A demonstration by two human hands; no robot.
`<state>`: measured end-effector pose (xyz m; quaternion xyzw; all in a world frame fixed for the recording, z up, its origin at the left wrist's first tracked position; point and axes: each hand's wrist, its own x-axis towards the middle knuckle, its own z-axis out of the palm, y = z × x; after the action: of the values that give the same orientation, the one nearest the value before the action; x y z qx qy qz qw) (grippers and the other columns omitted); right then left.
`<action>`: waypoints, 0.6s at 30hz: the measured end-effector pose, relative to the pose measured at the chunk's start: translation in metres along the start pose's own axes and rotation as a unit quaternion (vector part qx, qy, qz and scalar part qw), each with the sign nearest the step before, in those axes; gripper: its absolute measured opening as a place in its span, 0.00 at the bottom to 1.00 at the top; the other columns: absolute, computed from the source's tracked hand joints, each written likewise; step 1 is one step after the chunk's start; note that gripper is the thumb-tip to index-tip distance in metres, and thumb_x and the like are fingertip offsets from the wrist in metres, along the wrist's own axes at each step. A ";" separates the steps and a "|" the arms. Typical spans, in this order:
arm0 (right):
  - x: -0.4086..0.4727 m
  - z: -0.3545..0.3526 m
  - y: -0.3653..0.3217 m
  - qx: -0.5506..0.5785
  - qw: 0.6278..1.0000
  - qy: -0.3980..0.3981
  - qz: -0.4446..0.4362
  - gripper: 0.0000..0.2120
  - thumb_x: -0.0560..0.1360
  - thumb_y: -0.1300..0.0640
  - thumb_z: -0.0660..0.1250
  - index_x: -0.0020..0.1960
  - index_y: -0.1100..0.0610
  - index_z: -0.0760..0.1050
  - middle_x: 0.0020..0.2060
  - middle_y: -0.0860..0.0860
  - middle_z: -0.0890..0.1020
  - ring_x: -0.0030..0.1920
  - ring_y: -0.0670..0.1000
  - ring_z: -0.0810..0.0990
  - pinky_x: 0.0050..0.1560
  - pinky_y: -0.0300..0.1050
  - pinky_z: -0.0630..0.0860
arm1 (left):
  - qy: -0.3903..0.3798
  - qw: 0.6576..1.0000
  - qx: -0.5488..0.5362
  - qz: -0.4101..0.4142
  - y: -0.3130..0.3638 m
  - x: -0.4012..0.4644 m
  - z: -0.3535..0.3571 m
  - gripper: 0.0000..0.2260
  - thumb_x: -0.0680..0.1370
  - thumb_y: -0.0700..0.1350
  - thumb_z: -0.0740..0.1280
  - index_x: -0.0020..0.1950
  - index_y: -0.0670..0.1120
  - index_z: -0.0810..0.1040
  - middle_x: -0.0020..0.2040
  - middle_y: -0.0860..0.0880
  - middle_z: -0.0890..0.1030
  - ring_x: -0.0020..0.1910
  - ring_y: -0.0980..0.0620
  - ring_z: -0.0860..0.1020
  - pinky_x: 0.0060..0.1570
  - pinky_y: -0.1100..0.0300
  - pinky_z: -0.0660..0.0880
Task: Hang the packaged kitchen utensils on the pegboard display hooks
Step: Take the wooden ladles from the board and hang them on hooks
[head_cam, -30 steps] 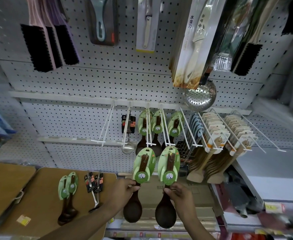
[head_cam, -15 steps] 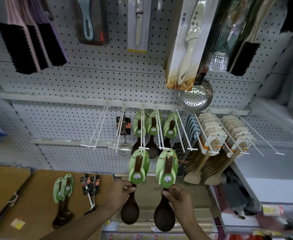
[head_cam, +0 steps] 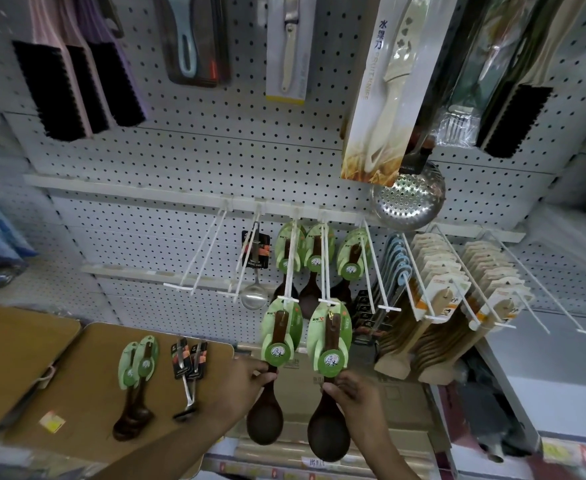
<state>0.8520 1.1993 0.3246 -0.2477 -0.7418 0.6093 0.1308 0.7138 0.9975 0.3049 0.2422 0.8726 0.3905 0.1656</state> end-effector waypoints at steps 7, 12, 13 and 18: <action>0.001 0.014 -0.003 0.024 0.999 0.016 0.028 0.11 0.70 0.70 0.74 0.38 0.54 0.82 0.38 0.56 0.86 0.45 0.57 0.84 0.52 0.57 0.79 | -0.013 0.999 -0.033 -0.003 0.008 0.025 -0.004 0.05 0.77 0.45 0.72 0.44 0.54 0.86 0.36 0.65 0.82 0.41 0.67 0.80 0.39 0.68 0.71; 0.001 0.021 -0.005 0.021 0.999 0.021 0.020 0.06 0.71 0.69 0.73 0.41 0.60 0.82 0.38 0.57 0.85 0.45 0.59 0.84 0.52 0.55 0.79 | -0.010 0.999 -0.041 -0.013 0.005 0.047 -0.009 0.04 0.76 0.44 0.72 0.45 0.50 0.87 0.39 0.57 0.85 0.40 0.63 0.81 0.39 0.62 0.75; 0.000 0.023 -0.006 0.021 0.999 0.025 0.020 0.05 0.71 0.69 0.73 0.41 0.60 0.81 0.38 0.57 0.85 0.45 0.60 0.84 0.51 0.54 0.79 | -0.008 0.999 -0.037 -0.011 0.005 0.051 -0.011 0.03 0.76 0.45 0.72 0.45 0.50 0.87 0.41 0.56 0.86 0.41 0.62 0.81 0.40 0.60 0.76; -0.002 0.023 -0.007 0.009 0.999 0.022 0.029 0.05 0.70 0.68 0.74 0.41 0.59 0.82 0.37 0.54 0.86 0.45 0.56 0.85 0.52 0.50 0.79 | 0.019 1.000 -0.013 0.000 0.010 0.073 -0.014 0.05 0.77 0.46 0.72 0.50 0.49 0.87 0.46 0.54 0.86 0.42 0.60 0.81 0.36 0.74 0.69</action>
<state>0.8407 1.1786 0.3268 -0.2814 -0.7254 0.6143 0.1313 0.6495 1.0352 0.3138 0.2323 0.8703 0.4065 0.1527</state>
